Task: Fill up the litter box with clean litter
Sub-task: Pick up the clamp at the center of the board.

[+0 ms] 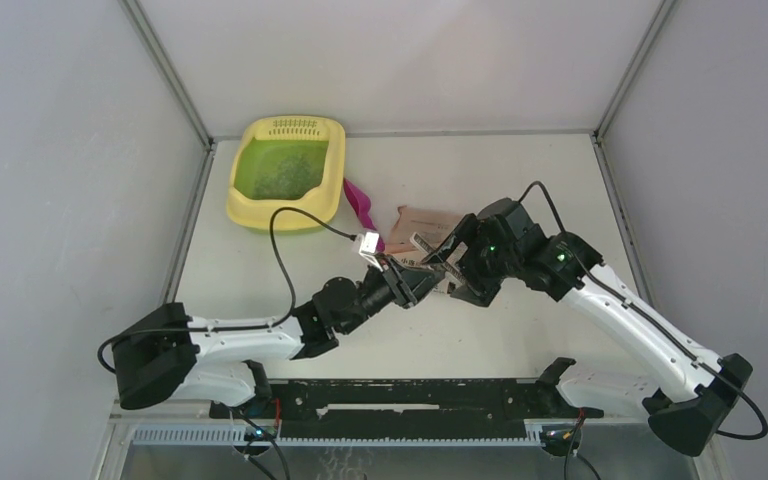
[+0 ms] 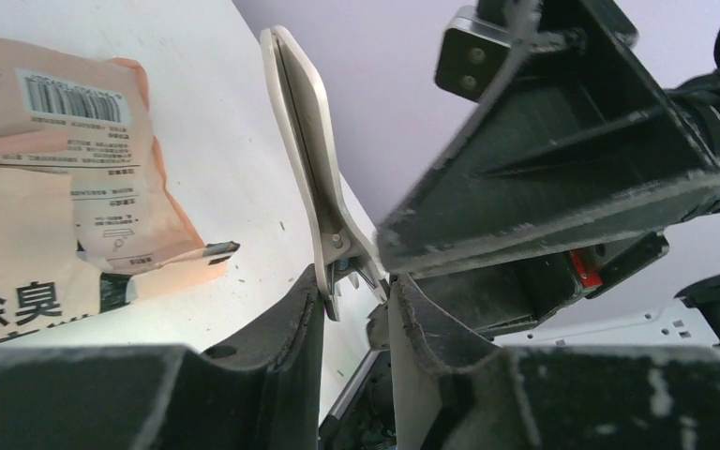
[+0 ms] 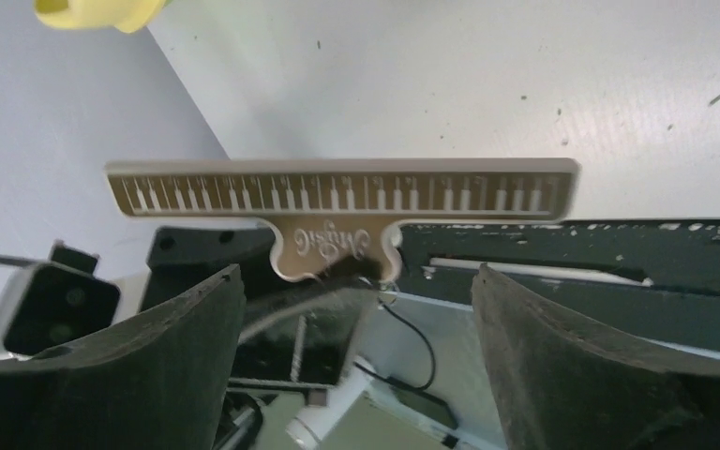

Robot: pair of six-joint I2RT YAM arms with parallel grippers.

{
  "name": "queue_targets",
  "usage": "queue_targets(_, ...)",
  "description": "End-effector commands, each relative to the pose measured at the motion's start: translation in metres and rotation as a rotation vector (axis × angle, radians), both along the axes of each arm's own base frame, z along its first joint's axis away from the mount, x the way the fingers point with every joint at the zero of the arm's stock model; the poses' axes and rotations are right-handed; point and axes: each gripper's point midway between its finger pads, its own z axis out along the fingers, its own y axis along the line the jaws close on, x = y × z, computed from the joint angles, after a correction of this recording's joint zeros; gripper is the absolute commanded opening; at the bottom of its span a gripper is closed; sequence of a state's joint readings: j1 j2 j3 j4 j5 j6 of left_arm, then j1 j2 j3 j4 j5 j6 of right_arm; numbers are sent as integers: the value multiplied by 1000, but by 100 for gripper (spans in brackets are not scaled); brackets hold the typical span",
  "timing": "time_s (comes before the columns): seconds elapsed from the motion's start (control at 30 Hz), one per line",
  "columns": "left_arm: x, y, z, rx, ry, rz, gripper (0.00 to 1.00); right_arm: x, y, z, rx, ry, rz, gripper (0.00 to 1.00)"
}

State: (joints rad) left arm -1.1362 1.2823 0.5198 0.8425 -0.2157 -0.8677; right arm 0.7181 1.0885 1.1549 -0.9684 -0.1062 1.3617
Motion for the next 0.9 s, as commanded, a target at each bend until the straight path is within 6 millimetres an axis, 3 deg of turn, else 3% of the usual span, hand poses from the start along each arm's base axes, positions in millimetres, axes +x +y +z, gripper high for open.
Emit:
queue_targets(0.0, 7, 14, 17, -26, 3, 18, 23, 1, -6, 32, 47, -138, 83, 99)
queue_targets(0.17, 12, 26, 8, 46, 45, 12, 23, -6, -8, 55, 105, -272, 236, 99)
queue_targets(0.27, 3, 33, 7, 74, 90, -58, 23, -7, -23, 68, 71, -419, 329, 98)
queue_targets(0.4, -29, 39, 18, 62, 97, -230, 24, -7, -38, 83, 63, -565, 414, 96)
queue_targets(0.67, -111, 63, 76, -281, 79, -603, 29, -28, -21, 102, 259, -704, 616, 92)
queue_targets(0.77, -128, 75, 86, -397, 107, -692, 31, -44, -14, 110, 365, -720, 679, 89)
queue_targets(0.87, -135, 80, 82, -452, 159, -743, 31, -61, -13, 118, 432, -773, 718, 81)
